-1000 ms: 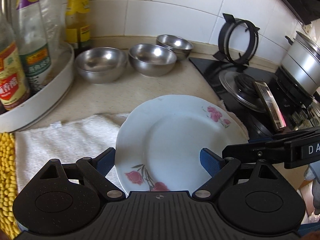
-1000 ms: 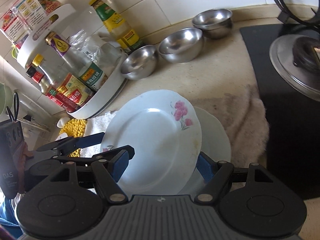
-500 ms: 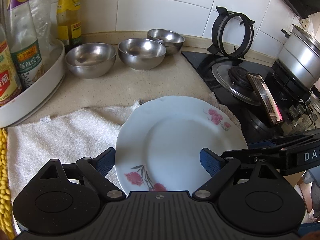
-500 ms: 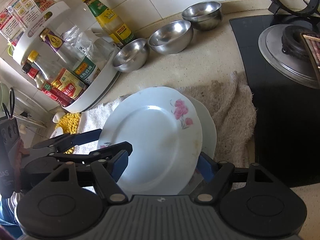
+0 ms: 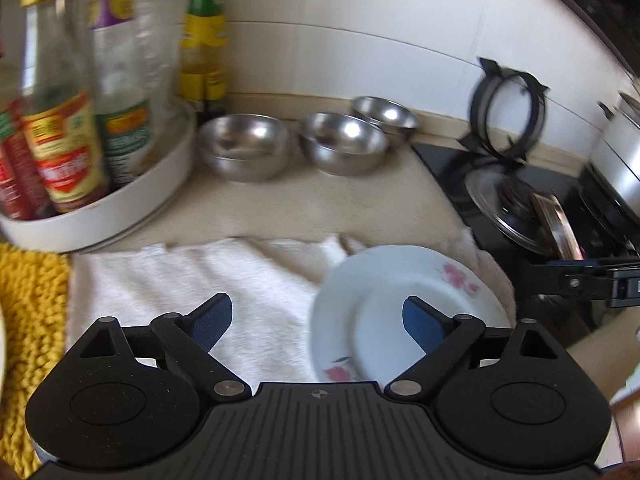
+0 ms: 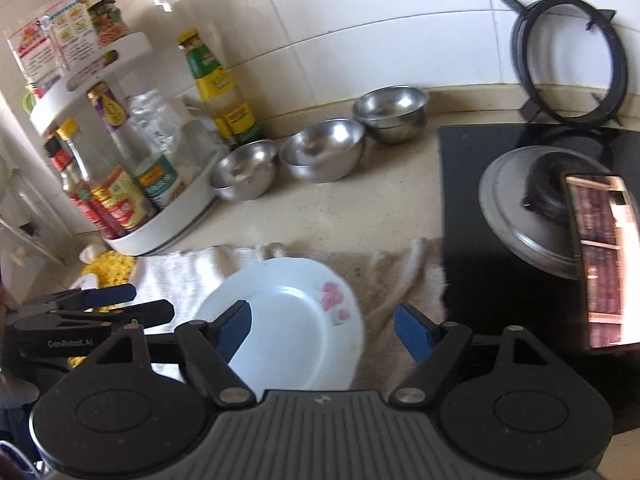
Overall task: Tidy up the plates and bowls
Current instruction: 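Lower the plate onto the other plate and open the left tool, then move the left tool to the small floral plate on the yellow mat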
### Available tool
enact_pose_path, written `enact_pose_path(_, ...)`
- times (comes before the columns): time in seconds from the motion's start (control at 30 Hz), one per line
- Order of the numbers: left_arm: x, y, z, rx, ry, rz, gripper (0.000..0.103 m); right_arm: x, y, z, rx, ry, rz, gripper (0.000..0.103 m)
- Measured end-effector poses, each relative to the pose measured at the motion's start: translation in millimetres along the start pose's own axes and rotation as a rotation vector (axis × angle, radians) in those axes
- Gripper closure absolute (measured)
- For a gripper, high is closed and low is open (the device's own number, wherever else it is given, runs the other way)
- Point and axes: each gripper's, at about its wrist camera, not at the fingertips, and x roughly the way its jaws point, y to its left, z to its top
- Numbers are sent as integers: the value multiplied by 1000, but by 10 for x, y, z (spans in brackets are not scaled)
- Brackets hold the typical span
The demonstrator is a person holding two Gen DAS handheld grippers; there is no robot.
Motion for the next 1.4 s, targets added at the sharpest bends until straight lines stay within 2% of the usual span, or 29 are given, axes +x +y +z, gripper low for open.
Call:
enact_pose_path(0.23,-183,157,-152,-96,9,121,6,285,248,76,-62,58,147,11)
enact_pose_path(0.37,-352,313,-263,-158,24,250,6,512,585,97,-146,79,255,11)
enact_pose_path(0.5,-615,538,-409,-224,4,369,5,691,1010,68,-212,130,339,11)
enact_pose_path(0.67,-947,1006,-558,-307,-36,499,5,848,1587,1,-308,151,383,11)
enact_pose_path(0.87,-1320,1577,-709,-333,-79,596,5,1099,2243,-53,-360,178,411,11)
enact_pose_path(0.97,-1433,1858,-758,-360,-72,615,5,1222,2456,-82,-326,176,408,11)
enact_pose_path(1.1,-1410,2022,-793,-374,-86,587,4,1317,2583,-214,-239,184,393,11)
enact_pose_path(1.23,-1322,2137,-780,-363,-76,551,4,1276,2630,-351,-206,185,396,11)
enact_pose_path(1.3,-1327,2215,-761,-365,-84,550,4,1164,2583,-370,-137,133,479,9)
enact_pose_path(1.37,-1361,2317,-744,-390,-100,546,4,996,2582,-370,-130,27,552,0)
enact_pose_path(1.4,-1380,2365,-735,-402,-103,543,4,932,2600,-375,-141,-15,581,0)
